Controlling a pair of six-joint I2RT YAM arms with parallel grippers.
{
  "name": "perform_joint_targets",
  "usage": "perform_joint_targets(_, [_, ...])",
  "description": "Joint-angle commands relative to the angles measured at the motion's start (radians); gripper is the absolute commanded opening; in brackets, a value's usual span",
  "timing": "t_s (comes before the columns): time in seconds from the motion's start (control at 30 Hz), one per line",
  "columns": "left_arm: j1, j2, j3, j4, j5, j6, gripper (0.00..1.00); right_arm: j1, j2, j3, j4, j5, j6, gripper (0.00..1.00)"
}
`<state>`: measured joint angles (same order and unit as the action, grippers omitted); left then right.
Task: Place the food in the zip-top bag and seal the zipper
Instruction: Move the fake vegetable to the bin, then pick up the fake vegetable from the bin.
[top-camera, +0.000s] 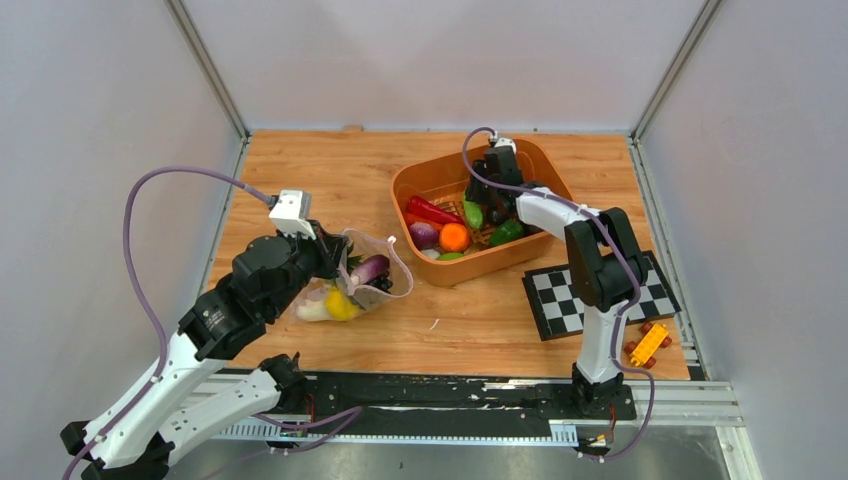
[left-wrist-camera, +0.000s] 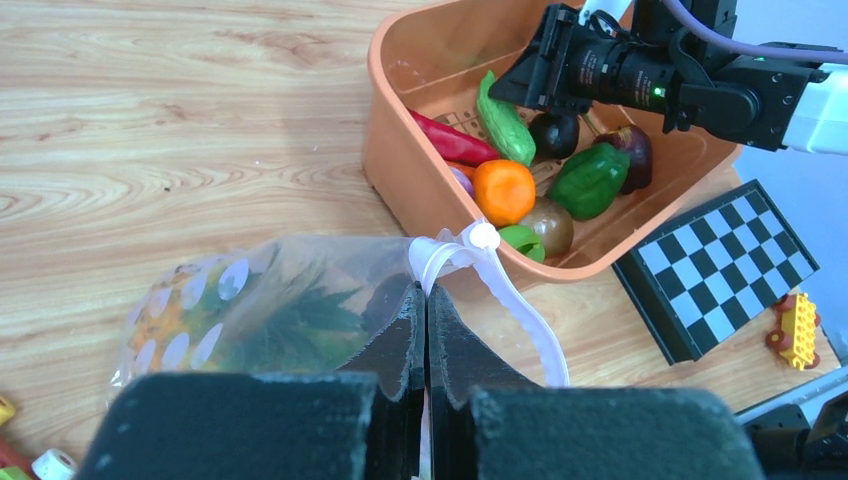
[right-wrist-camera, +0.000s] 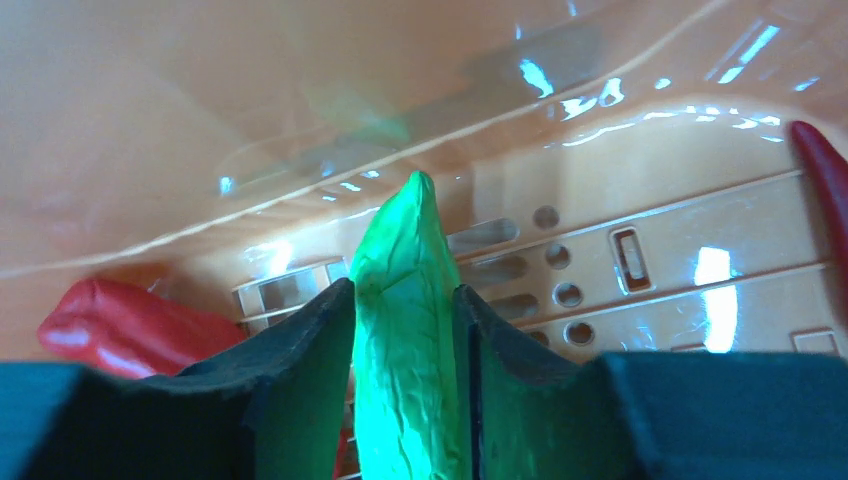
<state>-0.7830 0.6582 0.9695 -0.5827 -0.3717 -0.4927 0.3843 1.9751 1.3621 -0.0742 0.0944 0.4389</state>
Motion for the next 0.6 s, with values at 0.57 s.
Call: perform_joint_targets(0.57, [-0.002,-0.023,0.001,0.066,-0.005,-0.009,0.00,0.040,0.093,0.208,-0.214,-0.096,-0.198,0.52])
